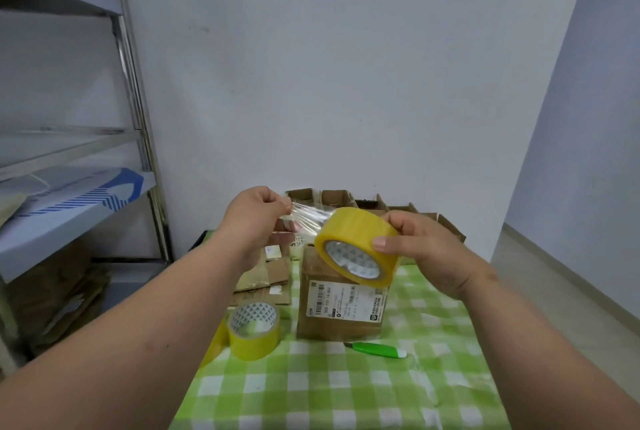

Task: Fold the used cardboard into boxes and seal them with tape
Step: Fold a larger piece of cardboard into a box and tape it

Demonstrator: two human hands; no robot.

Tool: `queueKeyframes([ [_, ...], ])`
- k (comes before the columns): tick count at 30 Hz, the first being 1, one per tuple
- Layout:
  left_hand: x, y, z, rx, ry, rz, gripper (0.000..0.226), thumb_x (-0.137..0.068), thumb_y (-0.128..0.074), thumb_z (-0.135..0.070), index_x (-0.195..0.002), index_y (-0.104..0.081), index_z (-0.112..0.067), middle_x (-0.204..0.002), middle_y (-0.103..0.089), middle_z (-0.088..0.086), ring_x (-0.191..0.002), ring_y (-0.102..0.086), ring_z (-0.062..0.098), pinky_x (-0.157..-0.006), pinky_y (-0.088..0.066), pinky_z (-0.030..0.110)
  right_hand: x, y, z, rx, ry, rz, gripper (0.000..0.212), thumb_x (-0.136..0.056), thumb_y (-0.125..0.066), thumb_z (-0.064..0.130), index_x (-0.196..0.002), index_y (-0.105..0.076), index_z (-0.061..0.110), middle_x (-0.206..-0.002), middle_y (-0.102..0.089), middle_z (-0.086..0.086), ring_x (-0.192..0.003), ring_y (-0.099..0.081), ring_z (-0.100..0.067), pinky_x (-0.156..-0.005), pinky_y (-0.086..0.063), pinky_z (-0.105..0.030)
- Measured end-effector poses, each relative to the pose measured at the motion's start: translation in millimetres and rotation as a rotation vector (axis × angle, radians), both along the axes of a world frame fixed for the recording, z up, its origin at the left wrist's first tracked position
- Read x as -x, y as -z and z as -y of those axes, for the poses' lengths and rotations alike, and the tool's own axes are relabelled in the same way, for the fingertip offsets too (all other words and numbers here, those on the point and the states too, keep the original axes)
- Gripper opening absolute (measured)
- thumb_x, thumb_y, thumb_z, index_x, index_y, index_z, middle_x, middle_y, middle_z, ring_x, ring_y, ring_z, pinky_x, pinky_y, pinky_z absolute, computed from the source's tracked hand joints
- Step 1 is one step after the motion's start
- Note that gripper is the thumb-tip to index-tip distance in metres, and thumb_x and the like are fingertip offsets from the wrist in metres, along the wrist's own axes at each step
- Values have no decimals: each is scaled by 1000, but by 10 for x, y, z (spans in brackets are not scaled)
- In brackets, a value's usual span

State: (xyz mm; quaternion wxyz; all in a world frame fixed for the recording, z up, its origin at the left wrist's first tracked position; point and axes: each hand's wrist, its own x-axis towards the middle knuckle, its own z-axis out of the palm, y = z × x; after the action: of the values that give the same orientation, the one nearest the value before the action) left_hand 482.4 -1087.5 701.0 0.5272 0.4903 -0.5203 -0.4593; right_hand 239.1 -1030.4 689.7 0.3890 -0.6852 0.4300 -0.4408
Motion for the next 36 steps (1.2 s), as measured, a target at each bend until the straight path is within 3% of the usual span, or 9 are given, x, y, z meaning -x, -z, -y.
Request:
queueKeyframes([
  [5, -3, -54, 269, -44, -20, -51, 11, -99, -55, -6, -88, -57, -6, -97, -64, 11, -70, -73, 20, -80, -60, 49, 318, -107, 238, -1, 27, 85, 46, -60, -78, 42, -89, -68, 8, -80, -67, -7, -75, -62, -22, -70, -46, -34],
  [9, 152, -37, 420, -89, -25, -80, 10, -99, -52, -4, -90, -55, -7, -102, -63, 11, -70, -72, 21, -67, -61, 39, 400, -190, 432, 47, 133, 90, 42, -60, -79, 40, -86, -67, 9, -72, -66, -3, -64, -62, -17, -53, -48, -23],
  [14, 221, 124, 525, -232, 17, -72, 6, -100, -51, -6, -97, -55, -4, -97, -65, 18, -71, -72, 27, -64, -60, 39, 458, -110, 671, 30, 236, 71, 34, -62, -79, 46, -81, -71, 19, -79, -69, -5, -71, -66, -19, -65, -50, -31],
  [18, 257, 352, 502, -362, 74, 2, 13, -103, -44, -9, -97, -54, -5, -99, -71, 18, -69, -73, 26, -54, -59, 34, 458, 98, 758, -35, 259, 24, 33, -64, -76, 51, -77, -72, 21, -75, -69, 2, -69, -63, -15, -63, -45, -28],
  [21, 275, 485, 516, -360, 89, 32, 13, -105, -41, -11, -102, -54, -8, -107, -70, 16, -72, -73, 24, -59, -58, 34, 478, 213, 800, -68, 278, 14, 42, -66, -78, 62, -77, -73, 22, -76, -70, 4, -74, -64, -15, -74, -49, -34],
  [24, 301, 574, 541, -383, 96, 6, 17, -105, -40, -11, -113, -53, -2, -110, -68, 20, -68, -71, 22, -54, -58, 30, 497, 298, 808, -120, 296, 28, 58, -68, -72, 71, -80, -72, 14, -74, -69, 4, -72, -62, -16, -78, -47, -39],
  [29, 302, 647, 553, -428, 78, -68, 23, -105, -40, -9, -122, -50, 3, -107, -69, 23, -61, -70, 19, -50, -57, 26, 498, 459, 720, -281, 205, 351, 32, -77, -59, 49, -74, -71, 18, -63, -60, -3, -57, -55, -16, -65, -45, -31],
  [33, 250, 683, 555, -416, 45, -66, 16, -104, -42, -8, -106, -55, 2, -99, -66, 21, -58, -70, 19, -48, -57, 26, 530, 601, 697, -338, 114, 464, 40, -85, -52, 43, -91, -71, 8, -73, -62, -16, -74, -61, -29, -78, -48, -40],
  [36, 241, 726, 545, -393, 25, -28, 11, -104, -45, -10, -101, -54, -5, -90, -62, 15, -51, -66, 16, -46, -53, 24, 523, 652, 699, -329, 146, 462, 45, -88, -50, 46, -84, -73, 8, -68, -60, -17, -84, -64, -35, -87, -49, -44],
])
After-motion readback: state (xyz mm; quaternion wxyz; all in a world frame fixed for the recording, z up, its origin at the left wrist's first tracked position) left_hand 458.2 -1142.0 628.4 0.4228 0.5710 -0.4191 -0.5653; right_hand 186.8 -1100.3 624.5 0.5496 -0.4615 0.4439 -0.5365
